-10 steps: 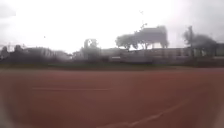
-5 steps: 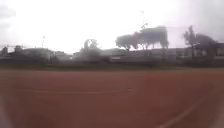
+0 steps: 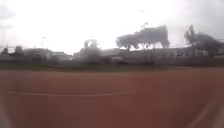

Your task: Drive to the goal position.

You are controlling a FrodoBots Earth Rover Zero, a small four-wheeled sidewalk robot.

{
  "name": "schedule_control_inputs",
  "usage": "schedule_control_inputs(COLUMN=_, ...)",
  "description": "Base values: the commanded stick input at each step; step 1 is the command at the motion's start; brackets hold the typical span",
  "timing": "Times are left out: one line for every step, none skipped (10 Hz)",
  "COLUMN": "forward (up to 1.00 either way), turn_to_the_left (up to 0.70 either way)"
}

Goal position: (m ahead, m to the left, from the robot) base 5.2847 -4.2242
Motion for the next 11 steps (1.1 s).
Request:
schedule_control_inputs(forward=0.5, turn_to_the_left=0.0)
schedule_control_inputs(forward=0.5, turn_to_the_left=0.0)
schedule_control_inputs(forward=0.5, turn_to_the_left=0.0)
schedule_control_inputs(forward=0.5, turn_to_the_left=-0.15)
schedule_control_inputs(forward=0.5, turn_to_the_left=-0.37)
schedule_control_inputs(forward=0.5, turn_to_the_left=-0.5)
schedule_control_inputs(forward=0.5, turn_to_the_left=-0.5)
schedule_control_inputs(forward=0.5, turn_to_the_left=-0.47)
schedule_control_inputs(forward=0.5, turn_to_the_left=-0.32)
schedule_control_inputs(forward=0.5, turn_to_the_left=0.0)
schedule_control_inputs(forward=0.5, turn_to_the_left=0.0)
